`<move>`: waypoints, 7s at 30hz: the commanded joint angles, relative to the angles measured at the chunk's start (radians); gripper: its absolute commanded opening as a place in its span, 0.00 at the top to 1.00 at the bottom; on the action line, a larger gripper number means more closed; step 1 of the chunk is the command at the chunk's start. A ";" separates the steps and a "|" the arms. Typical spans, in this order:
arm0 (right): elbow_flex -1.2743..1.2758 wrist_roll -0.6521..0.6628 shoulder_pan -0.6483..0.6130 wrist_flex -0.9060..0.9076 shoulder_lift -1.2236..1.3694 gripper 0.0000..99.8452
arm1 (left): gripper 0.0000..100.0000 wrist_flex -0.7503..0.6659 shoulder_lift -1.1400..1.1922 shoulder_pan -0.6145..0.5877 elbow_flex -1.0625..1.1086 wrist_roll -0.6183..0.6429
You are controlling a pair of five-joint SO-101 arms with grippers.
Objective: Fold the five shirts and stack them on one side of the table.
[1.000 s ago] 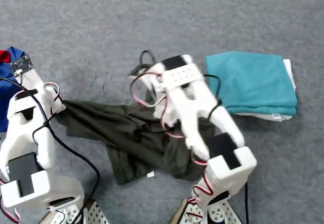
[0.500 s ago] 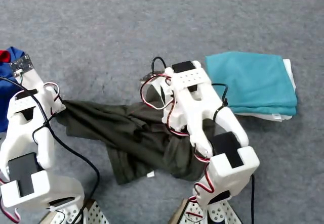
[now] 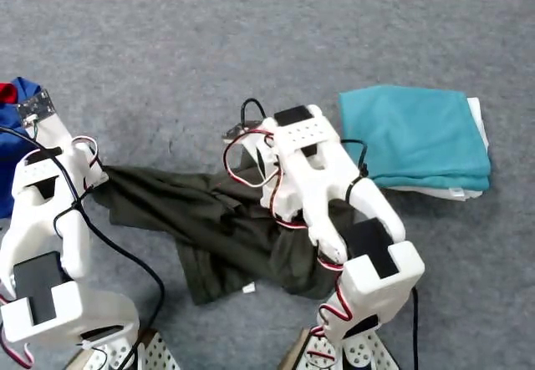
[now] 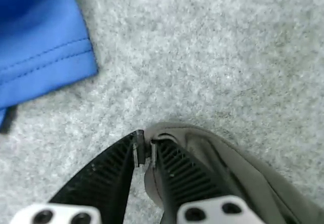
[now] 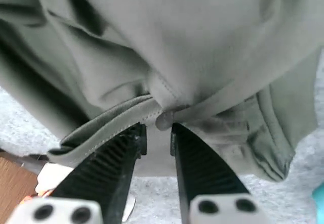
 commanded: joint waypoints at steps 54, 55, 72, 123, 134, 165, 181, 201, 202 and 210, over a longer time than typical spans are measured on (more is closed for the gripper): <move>-0.329 -0.023 0.162 0.107 -0.334 1.00 | 0.98 0.157 -0.010 0.011 -0.160 0.023; -0.360 -0.023 0.162 0.115 -0.375 1.00 | 0.98 0.186 -0.013 0.011 -0.187 0.034; -0.990 -0.258 0.162 0.110 -0.634 1.00 | 0.98 0.582 -0.665 0.081 -0.549 0.035; -1.472 -0.227 0.157 -0.140 -0.638 1.00 | 0.98 0.764 -1.159 -0.110 -0.968 -0.061; -1.468 -0.229 0.156 -0.152 -0.633 1.00 | 0.98 0.939 -1.158 -0.110 -1.030 -0.068; -0.722 -0.213 0.022 -0.902 -0.188 1.00 | 0.98 -0.529 -0.814 -0.009 0.147 -0.061; -0.802 -0.207 0.076 -0.540 -0.096 1.00 | 0.98 0.021 -0.521 -0.003 -0.172 -0.074; -0.843 -0.037 0.113 0.270 -0.317 1.00 | 0.98 0.488 -1.063 0.127 0.290 -0.302; -0.805 -0.028 0.116 0.270 -0.335 1.00 | 0.98 0.502 -1.089 0.127 0.322 -0.315; -0.369 -0.015 0.096 0.180 -0.552 1.00 | 0.98 0.535 -1.264 0.121 0.486 -0.371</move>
